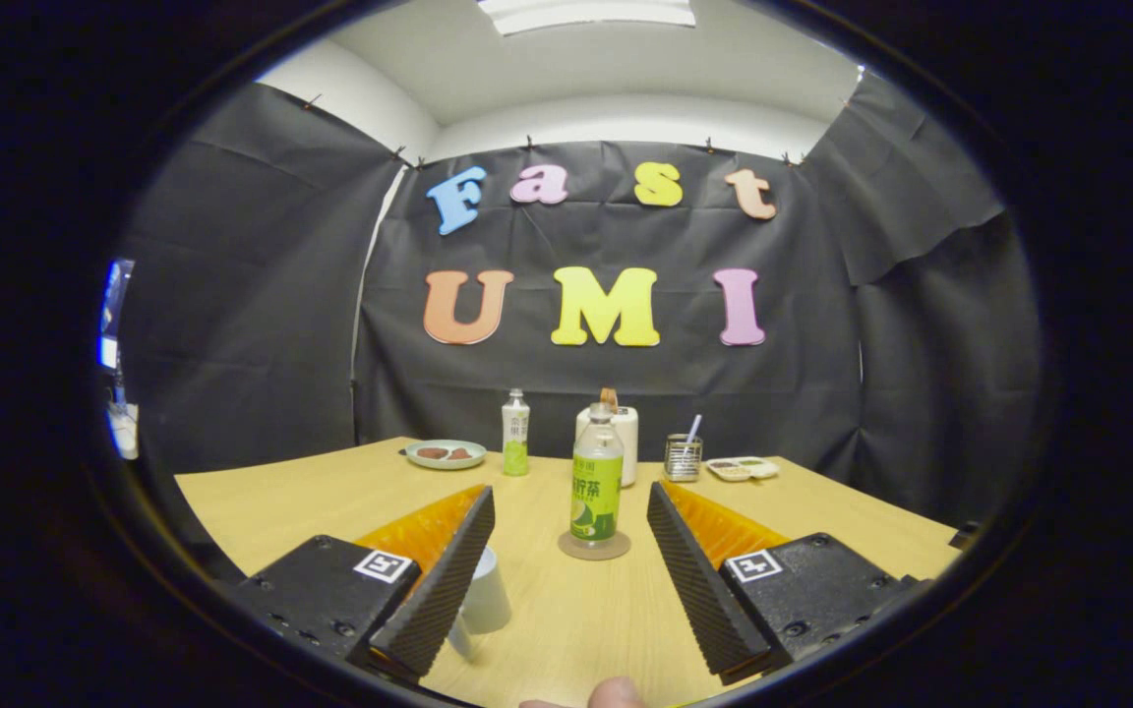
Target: Take the bottle from table, then pour the juice into the cup, finally place the bottle on the coaster
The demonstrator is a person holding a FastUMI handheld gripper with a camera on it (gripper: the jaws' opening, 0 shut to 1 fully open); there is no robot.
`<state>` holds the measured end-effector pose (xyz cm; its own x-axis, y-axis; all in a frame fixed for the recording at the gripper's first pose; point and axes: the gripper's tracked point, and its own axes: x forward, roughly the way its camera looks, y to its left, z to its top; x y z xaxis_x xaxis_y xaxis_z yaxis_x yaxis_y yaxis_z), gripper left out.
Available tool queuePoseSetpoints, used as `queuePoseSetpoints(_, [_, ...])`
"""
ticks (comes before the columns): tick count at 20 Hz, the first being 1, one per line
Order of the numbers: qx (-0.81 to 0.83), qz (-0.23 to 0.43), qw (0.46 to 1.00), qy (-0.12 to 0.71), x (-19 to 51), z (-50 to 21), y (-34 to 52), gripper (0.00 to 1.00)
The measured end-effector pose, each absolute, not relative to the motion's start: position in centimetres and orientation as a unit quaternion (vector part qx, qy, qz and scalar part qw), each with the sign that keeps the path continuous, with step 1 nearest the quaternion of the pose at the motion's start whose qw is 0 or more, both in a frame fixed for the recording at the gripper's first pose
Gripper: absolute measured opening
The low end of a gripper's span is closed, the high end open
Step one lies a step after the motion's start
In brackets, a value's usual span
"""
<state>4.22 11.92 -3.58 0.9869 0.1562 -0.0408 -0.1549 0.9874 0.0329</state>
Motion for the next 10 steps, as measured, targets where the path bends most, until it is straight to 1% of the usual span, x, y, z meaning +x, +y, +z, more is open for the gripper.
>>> queuePoseSetpoints(5, [0.028, 0.064, 0.997, 0.038, 4.9, -4.05, 11.55, 1.0])
queuePoseSetpoints(8, [0.031, 0.052, 0.998, 0.029, 4.86, -3.69, 11.19, 1.0])
queuePoseSetpoints(10, [0.037, 0.055, 0.997, 0.026, 4.82, -3.7, 11.51, 1.0])
